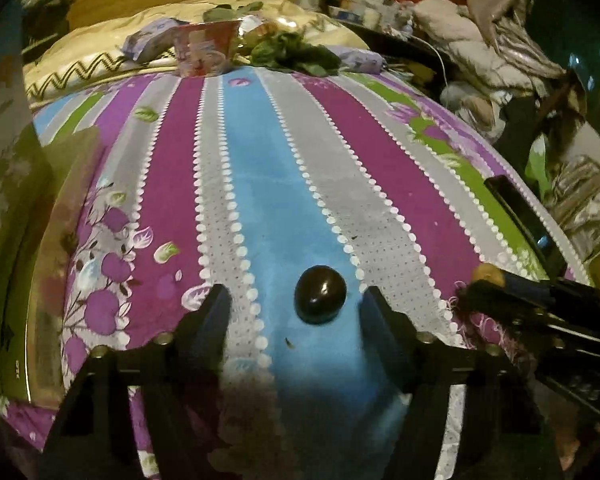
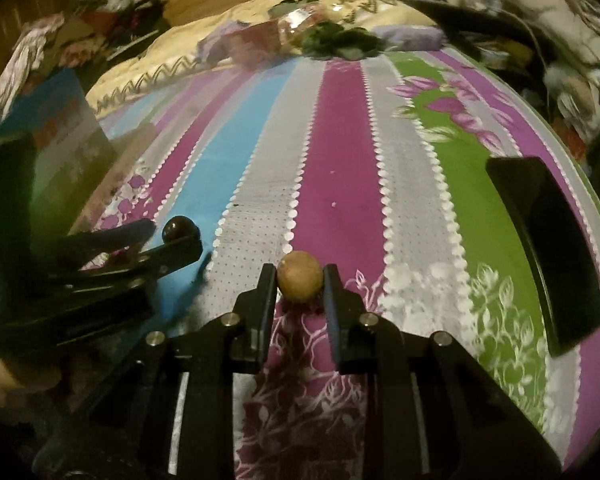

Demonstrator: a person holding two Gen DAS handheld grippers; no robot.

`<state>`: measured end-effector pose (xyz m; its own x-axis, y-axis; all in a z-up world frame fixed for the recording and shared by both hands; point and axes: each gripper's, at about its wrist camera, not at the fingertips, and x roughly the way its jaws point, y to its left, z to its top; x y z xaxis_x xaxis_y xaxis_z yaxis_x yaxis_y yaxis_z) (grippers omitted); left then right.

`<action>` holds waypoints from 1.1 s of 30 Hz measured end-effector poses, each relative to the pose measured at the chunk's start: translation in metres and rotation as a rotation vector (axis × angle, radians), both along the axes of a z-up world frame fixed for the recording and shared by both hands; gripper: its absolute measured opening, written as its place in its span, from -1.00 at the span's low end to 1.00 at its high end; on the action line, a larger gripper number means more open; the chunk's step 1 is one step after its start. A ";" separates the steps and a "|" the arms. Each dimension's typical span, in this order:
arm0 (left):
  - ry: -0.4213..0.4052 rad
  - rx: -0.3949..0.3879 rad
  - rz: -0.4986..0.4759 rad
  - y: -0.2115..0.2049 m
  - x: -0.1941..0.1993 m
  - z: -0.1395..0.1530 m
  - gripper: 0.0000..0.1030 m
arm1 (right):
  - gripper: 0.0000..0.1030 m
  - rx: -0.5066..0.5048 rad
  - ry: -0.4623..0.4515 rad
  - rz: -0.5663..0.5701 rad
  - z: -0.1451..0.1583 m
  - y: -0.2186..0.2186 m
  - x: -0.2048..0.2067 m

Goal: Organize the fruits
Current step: 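Grasp the brownish-yellow fruit with the right tool while the left tool grasps the dark plum, then carry the brownish fruit and dark plum with both tools over the basket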

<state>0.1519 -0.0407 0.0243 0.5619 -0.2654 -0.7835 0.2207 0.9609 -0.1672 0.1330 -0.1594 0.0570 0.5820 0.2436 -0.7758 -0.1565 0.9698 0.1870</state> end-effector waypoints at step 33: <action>-0.175 -0.005 0.213 0.081 -0.115 0.156 -0.52 | -0.54 -0.004 -0.119 0.043 0.106 0.056 -0.048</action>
